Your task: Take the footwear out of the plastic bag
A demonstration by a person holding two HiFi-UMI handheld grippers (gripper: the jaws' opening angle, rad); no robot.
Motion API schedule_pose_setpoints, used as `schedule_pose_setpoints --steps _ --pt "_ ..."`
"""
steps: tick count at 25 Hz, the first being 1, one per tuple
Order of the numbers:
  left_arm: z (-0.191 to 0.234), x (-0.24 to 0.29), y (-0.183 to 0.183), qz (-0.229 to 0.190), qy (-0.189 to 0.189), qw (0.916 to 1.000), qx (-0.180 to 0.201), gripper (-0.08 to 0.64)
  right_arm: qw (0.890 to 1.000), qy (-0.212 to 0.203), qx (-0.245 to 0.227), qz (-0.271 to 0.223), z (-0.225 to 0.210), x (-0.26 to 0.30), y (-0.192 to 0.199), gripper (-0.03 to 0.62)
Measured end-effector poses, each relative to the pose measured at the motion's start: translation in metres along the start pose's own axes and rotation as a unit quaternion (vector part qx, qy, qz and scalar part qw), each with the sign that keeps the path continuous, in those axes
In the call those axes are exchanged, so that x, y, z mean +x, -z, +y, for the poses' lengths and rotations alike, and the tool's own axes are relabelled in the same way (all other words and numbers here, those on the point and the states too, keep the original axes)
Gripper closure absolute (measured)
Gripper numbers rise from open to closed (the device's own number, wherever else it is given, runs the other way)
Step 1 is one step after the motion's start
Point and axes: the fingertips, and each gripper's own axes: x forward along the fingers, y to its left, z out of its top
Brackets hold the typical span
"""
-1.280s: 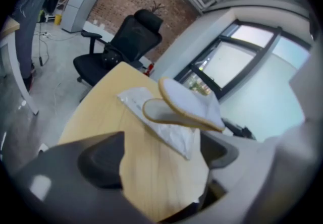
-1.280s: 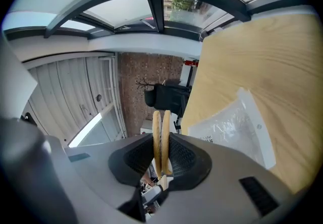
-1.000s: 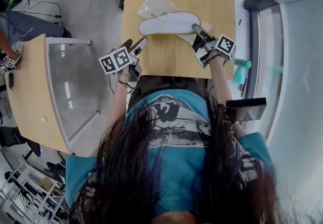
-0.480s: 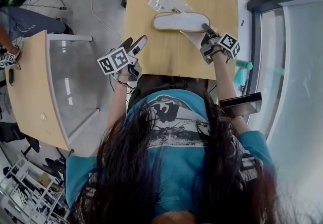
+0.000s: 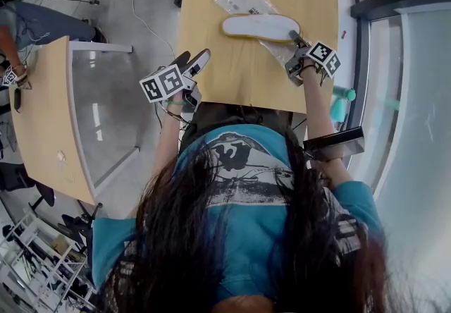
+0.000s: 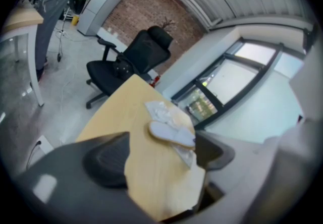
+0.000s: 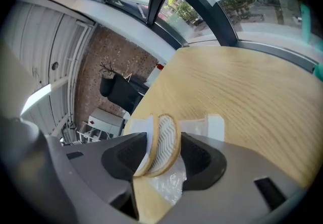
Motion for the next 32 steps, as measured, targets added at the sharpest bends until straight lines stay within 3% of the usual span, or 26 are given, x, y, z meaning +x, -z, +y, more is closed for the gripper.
schedule_pose_setpoints --steps 4,9,16,21,25,27,32 --pt "0.005 -0.002 0.001 0.0 -0.004 1.0 -0.002 0.153 0.999 0.033 -0.04 0.002 -0.001 -0.007 -0.005 0.367" --pt "0.003 -0.001 0.0 -0.001 -0.003 1.0 -0.001 0.153 0.998 0.028 -0.039 -0.031 0.006 -0.026 -0.022 0.364" --pt "-0.007 0.001 0.008 0.012 0.013 0.9998 0.012 0.187 0.995 -0.058 -0.069 -0.046 0.054 -0.057 -0.012 0.365" --pt "-0.025 0.009 0.017 0.03 0.029 0.9984 0.038 0.196 0.985 -0.101 -0.136 -0.032 0.094 -0.076 0.016 0.371" --pt "-0.046 0.012 0.026 0.04 0.042 0.9958 0.07 0.239 0.977 -0.115 -0.177 -0.01 0.113 -0.09 0.048 0.425" --pt "-0.054 0.014 0.032 0.045 0.048 0.9945 0.081 0.288 0.976 -0.121 -0.184 -0.004 0.117 -0.098 0.062 0.491" --pt "-0.072 0.012 0.046 0.051 0.058 0.9926 0.094 0.42 0.97 -0.124 -0.208 0.027 0.122 -0.11 0.097 0.559"
